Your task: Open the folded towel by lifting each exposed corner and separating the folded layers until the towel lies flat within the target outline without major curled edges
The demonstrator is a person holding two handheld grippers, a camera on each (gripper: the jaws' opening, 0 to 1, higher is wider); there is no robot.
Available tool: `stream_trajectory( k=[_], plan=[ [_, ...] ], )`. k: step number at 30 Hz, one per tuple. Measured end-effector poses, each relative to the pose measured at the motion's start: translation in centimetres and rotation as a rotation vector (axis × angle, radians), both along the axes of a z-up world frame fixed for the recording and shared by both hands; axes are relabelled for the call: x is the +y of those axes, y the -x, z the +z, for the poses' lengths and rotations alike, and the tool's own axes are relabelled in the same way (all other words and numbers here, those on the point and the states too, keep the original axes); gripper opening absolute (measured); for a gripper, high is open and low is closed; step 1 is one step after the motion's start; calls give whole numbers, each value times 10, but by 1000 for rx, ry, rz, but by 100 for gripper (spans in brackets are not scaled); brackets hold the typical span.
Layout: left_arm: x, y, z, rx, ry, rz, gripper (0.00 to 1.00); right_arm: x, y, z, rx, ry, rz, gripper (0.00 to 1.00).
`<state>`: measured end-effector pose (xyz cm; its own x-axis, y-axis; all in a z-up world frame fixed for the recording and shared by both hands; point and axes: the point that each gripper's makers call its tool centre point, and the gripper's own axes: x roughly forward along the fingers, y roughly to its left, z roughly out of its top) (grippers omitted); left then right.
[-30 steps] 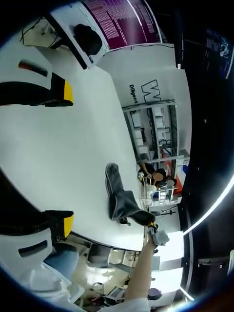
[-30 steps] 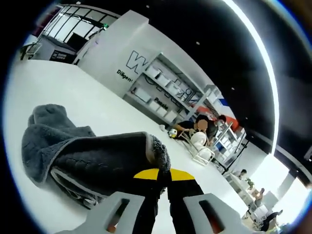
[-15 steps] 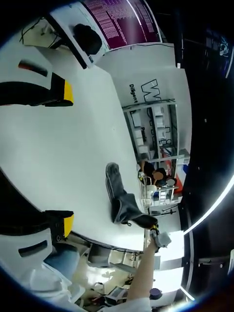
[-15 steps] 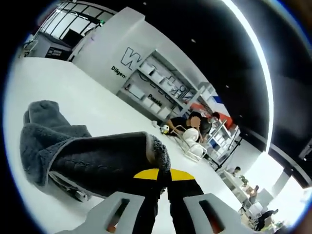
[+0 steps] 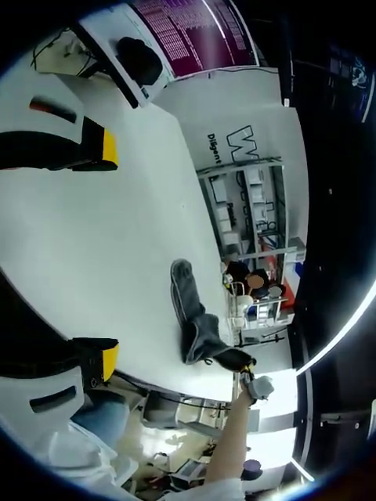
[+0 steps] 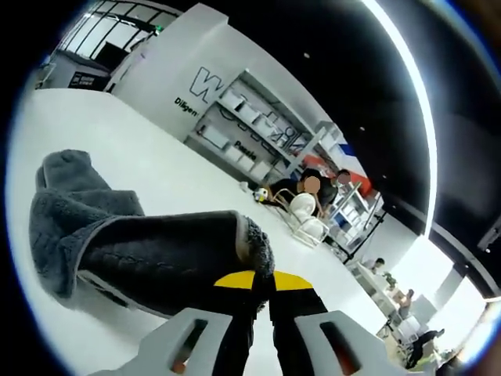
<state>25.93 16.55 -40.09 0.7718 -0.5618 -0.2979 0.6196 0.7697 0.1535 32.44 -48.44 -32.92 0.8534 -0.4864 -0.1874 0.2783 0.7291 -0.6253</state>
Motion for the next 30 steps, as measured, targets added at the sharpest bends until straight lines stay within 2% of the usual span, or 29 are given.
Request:
stream_trajectory(
  k=[3, 7, 11, 18, 25, 30],
  plan=[
    [0, 1, 0, 0, -1, -1, 87, 2, 1, -10, 23, -11, 6, 2],
    [0, 0, 0, 0, 0, 0, 87, 3, 2, -32, 84, -32, 14, 3],
    [0, 0, 0, 1, -2, 1, 87, 3, 5, -44, 113, -37, 13, 5],
    [1, 0, 0, 2, 0, 4, 87, 3, 11, -70, 175, -69, 11, 14],
    [1, 1, 0, 0, 2, 2, 87, 8, 13, -82, 202, -102, 21, 28],
    [1, 0, -1, 2, -1, 4, 87, 14, 10, -85, 206, -117, 48, 33]
  ],
)
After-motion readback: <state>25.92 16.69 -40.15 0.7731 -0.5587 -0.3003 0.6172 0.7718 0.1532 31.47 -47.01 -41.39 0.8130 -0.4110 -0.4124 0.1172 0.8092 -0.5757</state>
